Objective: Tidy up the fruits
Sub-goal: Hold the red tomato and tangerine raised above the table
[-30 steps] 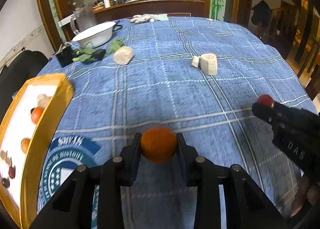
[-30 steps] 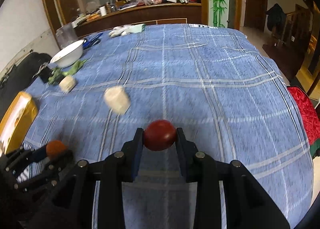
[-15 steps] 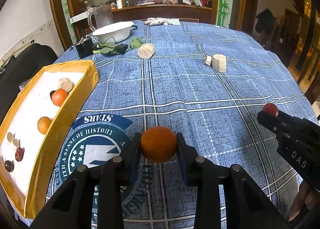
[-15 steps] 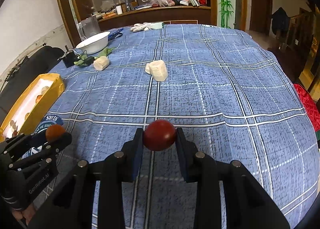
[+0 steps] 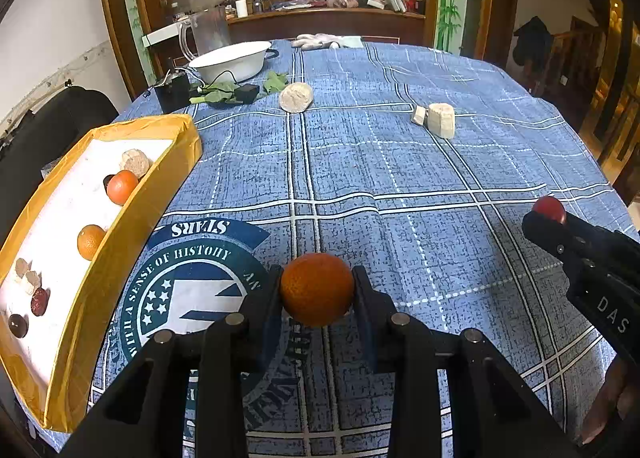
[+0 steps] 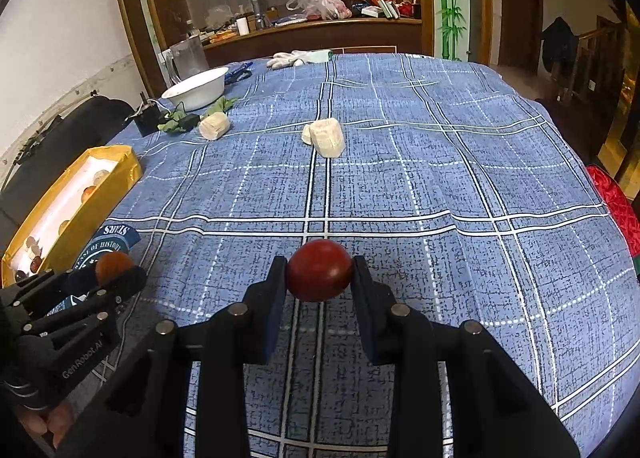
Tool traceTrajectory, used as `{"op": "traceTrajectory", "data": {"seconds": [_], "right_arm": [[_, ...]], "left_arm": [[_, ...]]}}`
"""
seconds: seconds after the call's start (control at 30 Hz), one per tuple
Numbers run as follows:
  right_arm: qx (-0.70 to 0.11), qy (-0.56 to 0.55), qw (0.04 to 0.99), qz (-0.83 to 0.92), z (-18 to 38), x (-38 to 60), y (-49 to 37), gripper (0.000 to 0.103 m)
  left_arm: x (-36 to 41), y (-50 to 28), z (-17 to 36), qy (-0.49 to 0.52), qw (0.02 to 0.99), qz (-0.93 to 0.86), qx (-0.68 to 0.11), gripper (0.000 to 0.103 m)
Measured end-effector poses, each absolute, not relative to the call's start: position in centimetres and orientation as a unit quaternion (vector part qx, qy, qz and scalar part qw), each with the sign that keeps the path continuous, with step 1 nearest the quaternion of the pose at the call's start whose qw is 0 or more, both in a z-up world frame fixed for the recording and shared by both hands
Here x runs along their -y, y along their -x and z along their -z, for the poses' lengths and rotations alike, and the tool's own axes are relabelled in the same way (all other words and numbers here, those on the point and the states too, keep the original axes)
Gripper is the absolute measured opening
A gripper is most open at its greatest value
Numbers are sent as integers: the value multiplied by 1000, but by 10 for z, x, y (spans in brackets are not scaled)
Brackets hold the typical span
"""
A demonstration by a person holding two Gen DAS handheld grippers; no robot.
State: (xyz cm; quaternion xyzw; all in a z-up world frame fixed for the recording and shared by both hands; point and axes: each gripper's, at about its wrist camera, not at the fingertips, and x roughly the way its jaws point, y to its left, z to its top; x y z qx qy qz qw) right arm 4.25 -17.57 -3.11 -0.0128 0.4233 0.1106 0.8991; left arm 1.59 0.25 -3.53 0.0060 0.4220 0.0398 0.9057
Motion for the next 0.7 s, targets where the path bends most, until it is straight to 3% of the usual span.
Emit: {"op": "traceTrajectory", "data": {"seconds": [0.7], "right_arm": [[-383, 22, 916, -114, 20, 169, -32, 34]], "left_arm": [[-4, -8, 31, -1, 916, -50, -398, 33]]}}
